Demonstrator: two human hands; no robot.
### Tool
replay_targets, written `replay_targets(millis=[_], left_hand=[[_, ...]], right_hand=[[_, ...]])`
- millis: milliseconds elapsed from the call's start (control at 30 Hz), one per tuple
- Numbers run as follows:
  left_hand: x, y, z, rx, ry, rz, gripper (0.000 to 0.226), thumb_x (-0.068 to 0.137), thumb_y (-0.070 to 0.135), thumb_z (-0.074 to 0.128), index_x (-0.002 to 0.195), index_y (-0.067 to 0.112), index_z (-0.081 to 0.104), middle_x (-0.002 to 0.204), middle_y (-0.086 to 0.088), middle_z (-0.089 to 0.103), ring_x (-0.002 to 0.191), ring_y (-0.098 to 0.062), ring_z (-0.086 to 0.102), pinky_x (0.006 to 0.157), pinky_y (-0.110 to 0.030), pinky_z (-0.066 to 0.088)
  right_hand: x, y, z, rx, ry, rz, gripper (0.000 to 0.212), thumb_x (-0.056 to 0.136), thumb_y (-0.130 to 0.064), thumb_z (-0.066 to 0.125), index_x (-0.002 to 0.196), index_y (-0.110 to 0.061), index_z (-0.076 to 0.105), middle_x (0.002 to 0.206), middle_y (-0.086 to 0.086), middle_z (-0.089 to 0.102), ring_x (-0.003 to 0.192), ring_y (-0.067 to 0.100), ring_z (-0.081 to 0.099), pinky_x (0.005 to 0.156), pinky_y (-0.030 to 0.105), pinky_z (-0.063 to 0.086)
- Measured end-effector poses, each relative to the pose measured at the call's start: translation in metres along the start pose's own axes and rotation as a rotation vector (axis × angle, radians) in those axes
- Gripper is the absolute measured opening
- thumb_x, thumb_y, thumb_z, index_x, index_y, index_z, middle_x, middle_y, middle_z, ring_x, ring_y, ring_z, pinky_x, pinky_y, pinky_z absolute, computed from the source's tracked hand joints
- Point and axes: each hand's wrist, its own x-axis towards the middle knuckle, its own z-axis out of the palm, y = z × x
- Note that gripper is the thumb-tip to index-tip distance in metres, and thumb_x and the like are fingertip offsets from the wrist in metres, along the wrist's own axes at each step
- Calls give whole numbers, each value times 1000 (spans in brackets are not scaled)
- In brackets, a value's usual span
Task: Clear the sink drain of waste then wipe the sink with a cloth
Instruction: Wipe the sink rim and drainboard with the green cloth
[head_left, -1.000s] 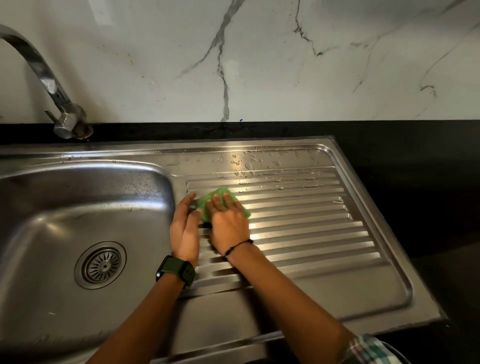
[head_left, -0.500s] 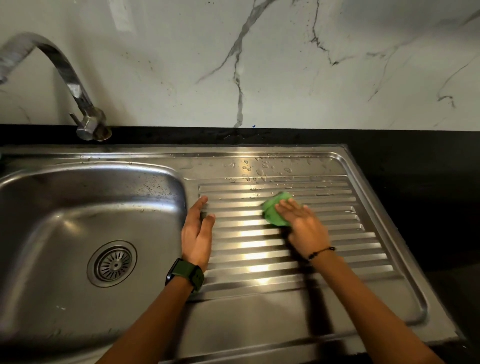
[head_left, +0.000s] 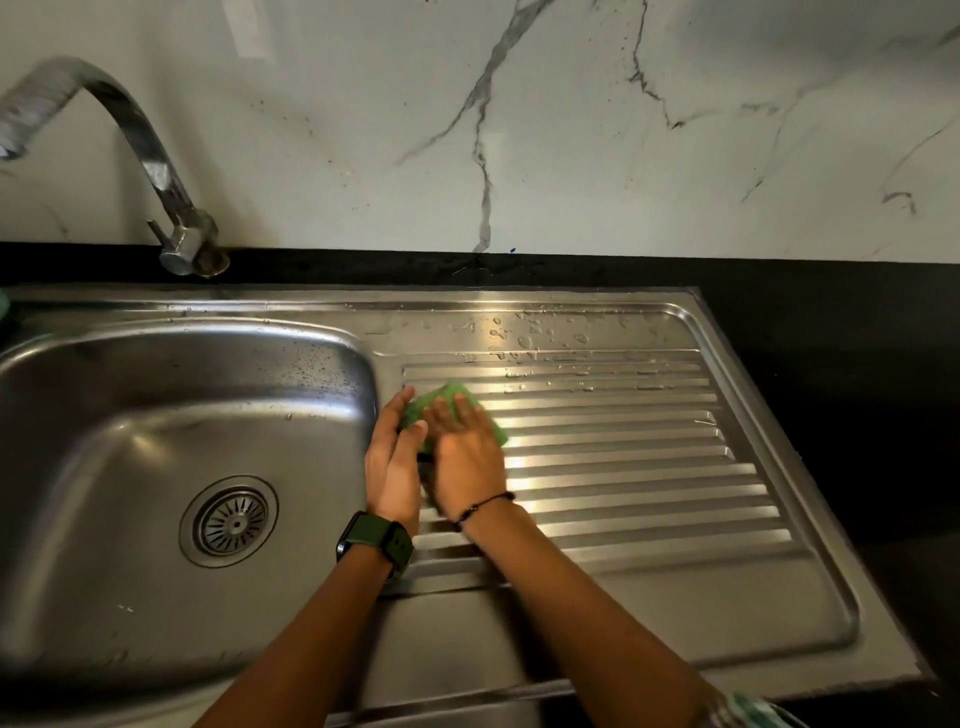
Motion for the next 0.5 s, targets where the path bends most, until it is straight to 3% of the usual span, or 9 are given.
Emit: replay_targets(millis=[67,167,233,333,433,500], left_hand=[[0,0,0,-12,2,-10,50,73,27,47,123,31,51,132,-3,53,118,-16,53,101,-41,44],[-2,-2,-1,49,-2,28,50,76,26,47,127,28,48,131,2,52,119,-14,51,104,-40,41],[-3,-3,-2,74,-23,38,43,86,18,47,128,28,47,135,0,49,123,-19,48,108,-47,37],[-2,-4,-5,91,-38,37,41,93,10,43,128,30,46,139,-1,46,127,-21,44,109,-49,34],[-1,-5,-5,94,-38,36,41,93,9,43,130,26,46,139,0,46,126,-20,44,109,-49,34],[-1,-5,-4,106,-44,39,40,93,10,44,130,26,46,136,1,47,123,-20,45,108,-49,36]], right_hand=[[4,-6,4,-43,-23,-53,48,96,-20,36,143,-11,28,153,8,27,145,27,14,120,37,6],[4,25,-8,-79,-66,-161,54,90,-10,43,143,-14,30,153,5,29,144,21,18,120,35,12],[-5,59,-23,-73,-53,-156,59,83,-4,48,140,-16,37,150,4,35,142,20,24,119,33,15],[-29,137,-50,-61,-3,57,66,74,9,51,136,-10,43,146,11,40,139,26,32,117,34,19],[-57,214,-84,-120,-70,366,72,75,10,49,141,-12,34,152,9,29,143,22,24,119,31,14],[-61,232,-92,-109,-74,452,71,77,10,48,142,-13,33,153,8,29,143,22,23,117,29,15]])
